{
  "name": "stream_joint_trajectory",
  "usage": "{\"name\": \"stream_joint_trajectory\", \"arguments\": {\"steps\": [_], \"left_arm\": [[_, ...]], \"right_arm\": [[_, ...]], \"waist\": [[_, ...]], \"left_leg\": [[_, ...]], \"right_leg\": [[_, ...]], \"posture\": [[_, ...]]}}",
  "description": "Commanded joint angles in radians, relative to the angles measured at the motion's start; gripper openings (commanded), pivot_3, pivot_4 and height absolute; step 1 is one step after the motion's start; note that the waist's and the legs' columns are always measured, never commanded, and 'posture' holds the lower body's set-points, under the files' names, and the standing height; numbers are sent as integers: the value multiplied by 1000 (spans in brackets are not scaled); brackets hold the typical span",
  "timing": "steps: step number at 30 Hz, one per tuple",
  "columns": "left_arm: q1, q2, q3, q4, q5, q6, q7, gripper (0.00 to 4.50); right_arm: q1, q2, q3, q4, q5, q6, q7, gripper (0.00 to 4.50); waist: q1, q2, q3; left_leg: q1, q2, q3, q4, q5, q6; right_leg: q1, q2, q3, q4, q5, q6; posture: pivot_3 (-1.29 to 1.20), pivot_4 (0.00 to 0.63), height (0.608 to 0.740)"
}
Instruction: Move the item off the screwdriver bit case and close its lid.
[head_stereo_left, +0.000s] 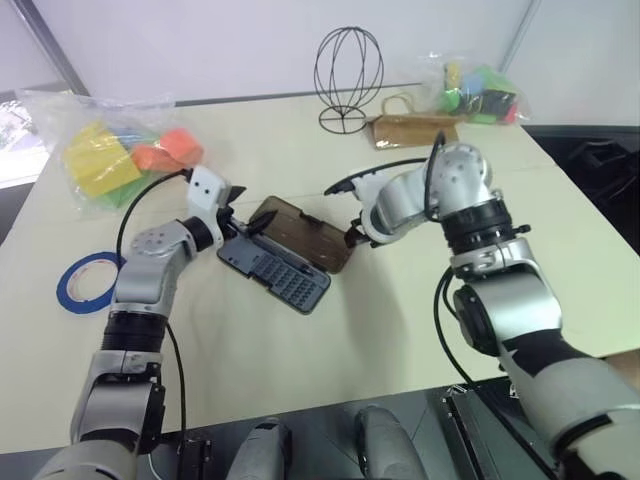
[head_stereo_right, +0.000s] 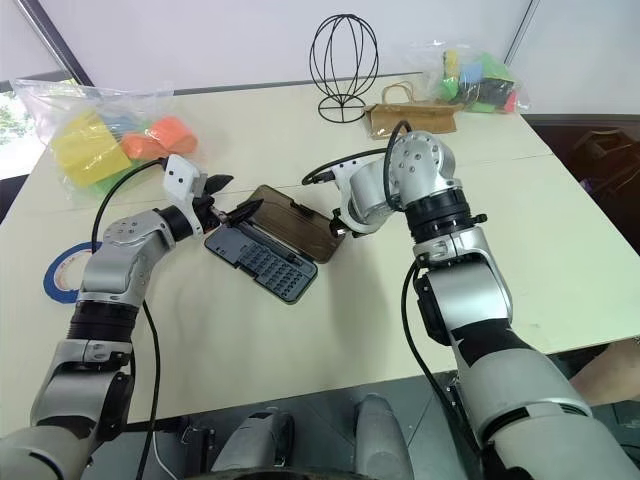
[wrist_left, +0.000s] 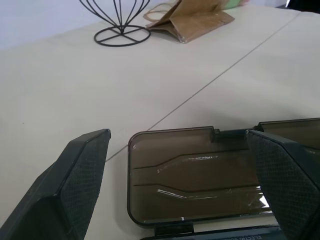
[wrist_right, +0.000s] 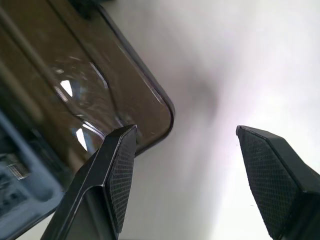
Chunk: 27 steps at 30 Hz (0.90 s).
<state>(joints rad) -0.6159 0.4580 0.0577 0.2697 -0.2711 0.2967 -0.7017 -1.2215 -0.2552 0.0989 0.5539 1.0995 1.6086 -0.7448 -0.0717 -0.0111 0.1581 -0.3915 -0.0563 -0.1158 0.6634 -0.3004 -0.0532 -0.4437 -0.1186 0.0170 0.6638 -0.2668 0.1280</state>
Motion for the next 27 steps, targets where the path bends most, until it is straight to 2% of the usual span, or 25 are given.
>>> {"name": "stream_joint_trajectory", "arguments": {"steps": [1,14,23,26,27], "left_arm": [[4,5,24,-39,-9,-6,8,4500],[34,14,38,-83,-16,11,27,4500],[33,20,47,-81,-14,13,31,4500],[34,22,48,-83,-14,13,31,4500],[34,22,48,-84,-14,13,32,4500]], "right_arm": [[0,16,-28,-38,-78,6,39,3266],[39,69,-29,-77,-320,6,208,3266],[49,90,-19,-90,-419,6,304,3266],[51,93,-12,-96,-441,6,333,2457],[52,93,-9,-99,-448,6,343,1935]], "waist": [[0,0,0],[0,0,0],[0,0,0],[0,0,0],[1,0,0]], "left_leg": [[0,0,0,0,0,0],[0,0,0,0,0,0],[0,0,-1,0,0,0],[0,0,-1,0,0,0],[0,0,-1,0,0,0]], "right_leg": [[0,0,0,0,0,0],[0,0,0,0,0,0],[0,0,0,0,0,0],[0,0,0,0,0,0],[0,0,0,0,0,0]], "posture": [[0,150,740],[0,150,740],[0,150,740],[0,150,740],[0,150,740]]}}
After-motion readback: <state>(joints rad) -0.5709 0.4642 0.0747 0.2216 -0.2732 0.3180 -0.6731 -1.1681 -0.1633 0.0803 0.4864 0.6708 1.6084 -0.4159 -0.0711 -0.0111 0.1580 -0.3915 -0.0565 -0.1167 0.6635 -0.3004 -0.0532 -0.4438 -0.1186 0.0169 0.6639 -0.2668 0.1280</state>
